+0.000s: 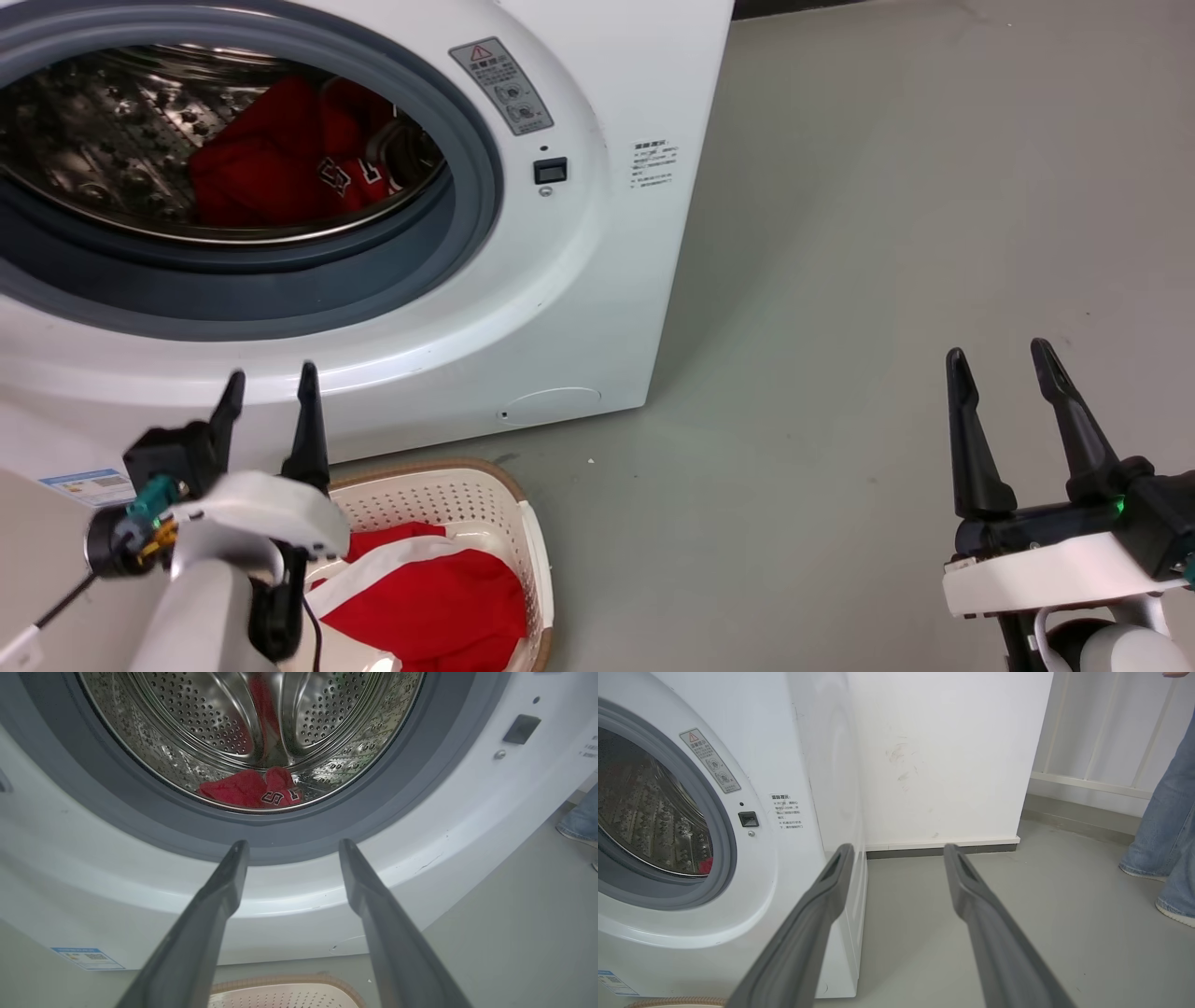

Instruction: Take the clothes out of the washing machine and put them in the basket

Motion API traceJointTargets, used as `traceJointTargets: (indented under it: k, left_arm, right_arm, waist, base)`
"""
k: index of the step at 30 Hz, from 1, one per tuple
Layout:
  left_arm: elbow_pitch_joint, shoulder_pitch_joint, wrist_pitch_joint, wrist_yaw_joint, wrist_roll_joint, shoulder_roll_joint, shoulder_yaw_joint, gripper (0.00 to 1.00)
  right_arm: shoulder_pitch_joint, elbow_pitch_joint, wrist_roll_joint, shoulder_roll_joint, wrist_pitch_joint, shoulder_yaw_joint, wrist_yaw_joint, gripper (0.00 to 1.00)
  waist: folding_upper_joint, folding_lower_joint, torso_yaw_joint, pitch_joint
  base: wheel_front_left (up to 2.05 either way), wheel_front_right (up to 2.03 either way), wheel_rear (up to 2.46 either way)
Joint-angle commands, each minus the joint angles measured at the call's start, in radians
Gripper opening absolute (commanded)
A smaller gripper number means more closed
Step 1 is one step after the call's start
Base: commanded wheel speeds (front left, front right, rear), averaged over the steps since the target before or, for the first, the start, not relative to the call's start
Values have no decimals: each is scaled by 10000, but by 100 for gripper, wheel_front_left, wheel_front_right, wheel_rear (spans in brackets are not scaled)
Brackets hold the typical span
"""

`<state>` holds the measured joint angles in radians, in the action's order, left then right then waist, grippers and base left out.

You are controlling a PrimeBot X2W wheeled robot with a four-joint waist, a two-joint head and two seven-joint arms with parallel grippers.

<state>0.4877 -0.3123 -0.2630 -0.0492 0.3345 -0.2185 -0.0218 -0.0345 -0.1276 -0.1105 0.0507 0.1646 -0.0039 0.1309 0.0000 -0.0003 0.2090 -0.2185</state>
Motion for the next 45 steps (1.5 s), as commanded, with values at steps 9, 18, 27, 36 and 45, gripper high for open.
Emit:
traceJointTargets:
  k: [9, 18, 27, 36, 45]
  left_arm:
    - [386, -2365, 245, -335, -478, -937, -2, 100]
    - [1758, -5268, 2020, -616, -619, -2252, -316, 100]
    - [3187, -7680, 4229, -784, -612, -3448, -1050, 100]
    - [3244, -9667, 6683, -816, -501, -4738, -2105, 100]
    - [2964, -10461, 8827, -809, -183, -5500, -2739, 100]
  right_arm:
    - [-241, -70, -302, -7, 216, 166, -3, 100]
    - [-678, 352, -791, -10, 741, 415, -3, 100]
    - [-950, 799, -1322, -13, 997, 721, -3, 100]
    - [-1102, 573, -1830, -13, 999, 1120, -3, 100]
    - [-1055, 329, -2133, -15, 1000, 1448, -3, 100]
  waist:
    - [0, 3, 651, -912]
    - [0, 3, 1546, -2257]
    - [0, 3, 2463, -3229]
    - [0, 3, 3246, -4421]
    - [0, 3, 3575, -5171]
  base:
    - [0, 0, 0]
    - [0, 0, 0]
    - [0, 0, 0]
    - [0, 0, 0]
    - [0, 0, 0]
